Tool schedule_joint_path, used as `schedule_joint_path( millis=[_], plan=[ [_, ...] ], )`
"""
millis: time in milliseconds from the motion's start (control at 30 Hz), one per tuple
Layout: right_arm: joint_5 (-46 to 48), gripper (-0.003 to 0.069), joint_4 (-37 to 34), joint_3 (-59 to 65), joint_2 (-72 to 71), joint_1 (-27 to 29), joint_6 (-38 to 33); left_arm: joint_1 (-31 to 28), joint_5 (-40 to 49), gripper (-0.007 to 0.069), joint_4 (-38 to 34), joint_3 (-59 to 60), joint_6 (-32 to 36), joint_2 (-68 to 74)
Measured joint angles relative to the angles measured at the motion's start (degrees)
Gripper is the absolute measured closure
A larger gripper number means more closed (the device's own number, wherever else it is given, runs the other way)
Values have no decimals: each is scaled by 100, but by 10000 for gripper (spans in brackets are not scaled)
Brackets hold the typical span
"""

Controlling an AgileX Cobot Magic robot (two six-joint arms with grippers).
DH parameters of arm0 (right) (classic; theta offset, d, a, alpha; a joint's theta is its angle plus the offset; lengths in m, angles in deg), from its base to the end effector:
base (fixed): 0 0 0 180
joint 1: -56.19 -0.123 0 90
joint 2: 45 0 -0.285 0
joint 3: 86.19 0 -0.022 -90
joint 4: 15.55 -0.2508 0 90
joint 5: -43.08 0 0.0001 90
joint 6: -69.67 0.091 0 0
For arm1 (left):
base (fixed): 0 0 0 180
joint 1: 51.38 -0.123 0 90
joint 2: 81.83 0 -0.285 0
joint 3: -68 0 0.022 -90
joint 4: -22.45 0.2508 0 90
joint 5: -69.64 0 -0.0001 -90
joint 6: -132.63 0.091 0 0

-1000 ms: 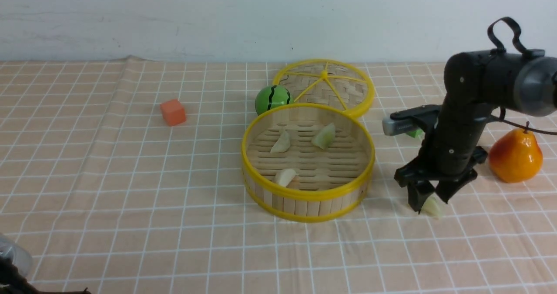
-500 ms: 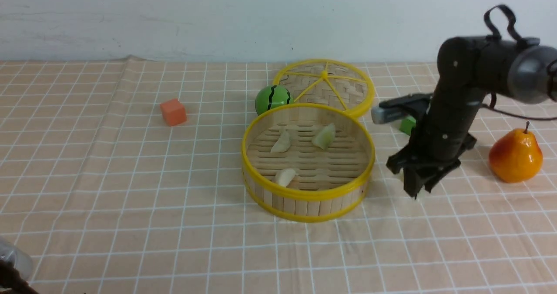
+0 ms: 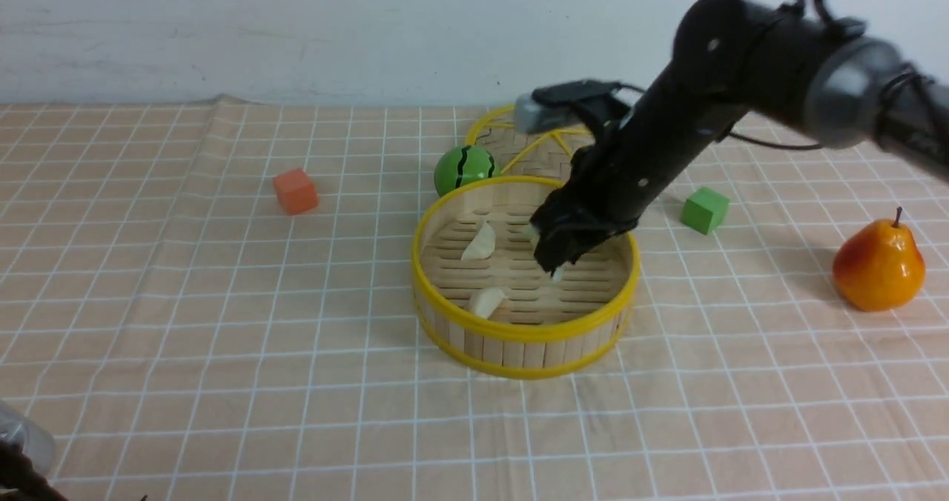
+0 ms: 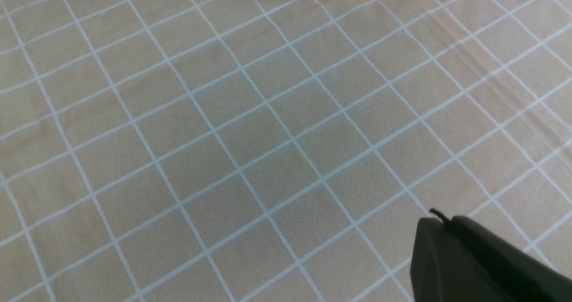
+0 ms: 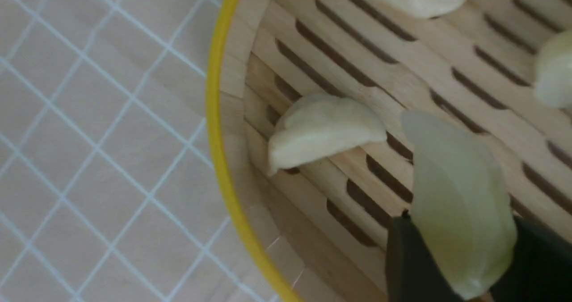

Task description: Put the dumplings into the steamer on the table with the brown tablecloth.

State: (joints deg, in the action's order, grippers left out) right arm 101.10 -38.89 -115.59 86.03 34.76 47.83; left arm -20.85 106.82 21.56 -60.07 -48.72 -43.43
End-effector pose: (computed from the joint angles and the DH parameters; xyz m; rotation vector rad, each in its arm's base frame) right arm 0.4263 0.2002 0.2298 -0.8097 2.6193 0.5308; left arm 0.0854 -0.0514 0.2651 0.5570 2.1745 -0.3206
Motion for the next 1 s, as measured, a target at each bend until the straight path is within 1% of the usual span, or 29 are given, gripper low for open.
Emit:
schedule_joint_path(
  millis=[67, 167, 233, 267, 300, 367, 433, 467, 500, 533, 600, 633, 667, 700, 733, 767, 833, 933, 1000],
  plan=[
    [-199, 422, 79, 13, 274, -38, 0, 0, 0, 609, 0, 0, 0, 0],
    [-307, 391, 96, 13, 424, -38, 0, 0, -6, 606, 5, 0, 0, 0],
    [-280, 317, 138, -22, 424, -38, 0, 0, -12, 605, 5, 0, 0, 0],
    [-146, 264, 184, -110, 417, -38, 0, 0, -18, 603, 5, 0, 0, 0],
    [-51, 228, 230, -182, 405, -38, 0, 0, -25, 602, 5, 0, 0, 0],
    [195, 180, 344, -381, 350, -38, -7, 0, -29, 599, 5, 0, 0, 0],
    [602, 145, 709, -806, 248, -38, -7, 0, -36, 596, 5, 0, 0, 0],
    [796, 138, 950, -1039, 184, -38, -7, 0, -36, 596, 5, 0, 0, 0],
    [796, 137, 1003, -1084, 171, -38, -7, 0, -36, 596, 5, 0, 0, 0],
    [1084, 139, 1432, -1431, 2, -9, 92, 0, -36, 594, 5, 0, 0, 0],
    [1215, 157, 1948, -1734, -342, 74, 410, 0, -43, 590, 0, 0, 0, 0],
    [1227, 163, 2029, -1790, -478, 110, 532, 0, -43, 589, 0, 0, 0, 0],
    [1251, 189, 2260, -1855, -837, 205, 847, 0, -43, 588, 0, 0, 0, 0],
    [1269, 207, 2334, -1888, -1062, 302, 1027, 0, -43, 587, 0, 0, 0, 0],
    [1324, 244, 2419, -1909, -1468, 453, 1330, 0, -43, 585, 0, 0, 0, 0],
    [1324, 250, 2424, -1916, -1527, 475, 1373, 0, -43, 585, 0, 0, 0, 0],
    [1362, 325, 2435, -1945, -2159, 697, 1707, 0, -43, 583, 0, 0, 0, 0],
    [1405, 447, 2429, -1910, -2906, 832, 1827, 0, -89, 578, 0, 0, -57, 0],
    [1410, 524, 2389, -1676, -3424, 850, 1830, 0, -409, 575, 25, 11, -322, 17]
  ],
)
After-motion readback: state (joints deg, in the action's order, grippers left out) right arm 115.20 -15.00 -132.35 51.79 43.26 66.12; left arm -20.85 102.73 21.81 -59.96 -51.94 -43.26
